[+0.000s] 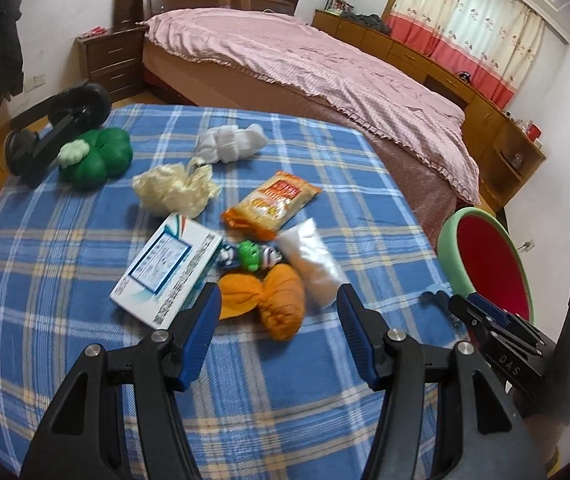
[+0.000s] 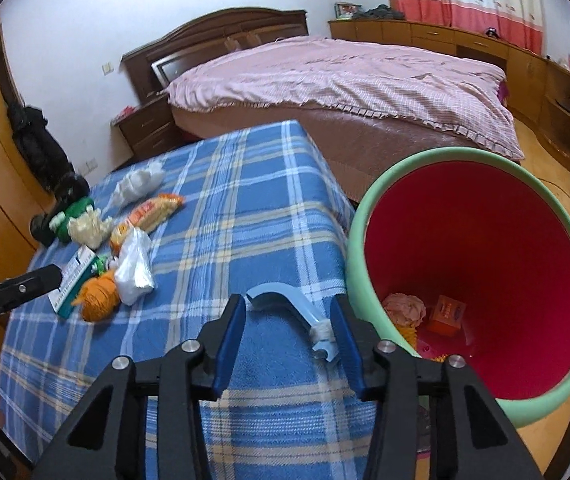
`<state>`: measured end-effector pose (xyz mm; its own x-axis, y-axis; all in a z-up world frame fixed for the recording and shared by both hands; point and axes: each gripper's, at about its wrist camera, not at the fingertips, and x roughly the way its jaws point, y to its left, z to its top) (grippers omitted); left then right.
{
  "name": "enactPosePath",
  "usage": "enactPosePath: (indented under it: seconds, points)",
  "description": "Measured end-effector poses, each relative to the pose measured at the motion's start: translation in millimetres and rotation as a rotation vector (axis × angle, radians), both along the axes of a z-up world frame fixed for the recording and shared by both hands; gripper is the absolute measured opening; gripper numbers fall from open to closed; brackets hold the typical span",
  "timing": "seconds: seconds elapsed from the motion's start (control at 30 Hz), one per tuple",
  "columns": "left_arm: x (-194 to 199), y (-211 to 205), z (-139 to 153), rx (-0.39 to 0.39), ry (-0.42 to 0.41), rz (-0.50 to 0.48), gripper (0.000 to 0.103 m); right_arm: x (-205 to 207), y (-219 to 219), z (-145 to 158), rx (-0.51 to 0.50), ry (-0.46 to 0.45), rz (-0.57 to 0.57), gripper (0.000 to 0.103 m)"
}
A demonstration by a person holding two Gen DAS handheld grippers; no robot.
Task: Collect trash
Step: 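Close the right tool on the blue curved plastic piece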
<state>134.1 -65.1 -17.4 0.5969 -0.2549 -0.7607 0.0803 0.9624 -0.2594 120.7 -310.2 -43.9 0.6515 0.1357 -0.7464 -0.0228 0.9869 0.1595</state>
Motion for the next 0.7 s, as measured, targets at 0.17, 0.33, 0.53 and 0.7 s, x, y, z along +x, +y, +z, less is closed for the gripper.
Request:
enactPosePath:
  seconds: [0.17, 0.33, 0.53, 0.7]
  points:
    - [-2.3, 4.3, -8.0, -0.008, 0.021, 0.004, 0.06, 2.0, 2.3, -6.5, -0.034, 0.013, 0.005, 0.044]
    - [-1.6, 1.4, -13.3, -0.008, 0.034, -0.001, 0.06, 6.4, -1.0, -9.9, -0.043, 0.021, 0.002, 0.044]
    - [1.1, -2.1, -21.6, -0.002, 0.058, -0.005, 0.06, 8.8, 1.9, -13.4, -0.07, 0.031, 0.008, 0.042]
    - [5.6, -3.6, -26.3, 0.005, 0.067, -0.005, 0.06, 0.1, 6.2, -17.6, -0.005, 0.063, 0.045, 0.035]
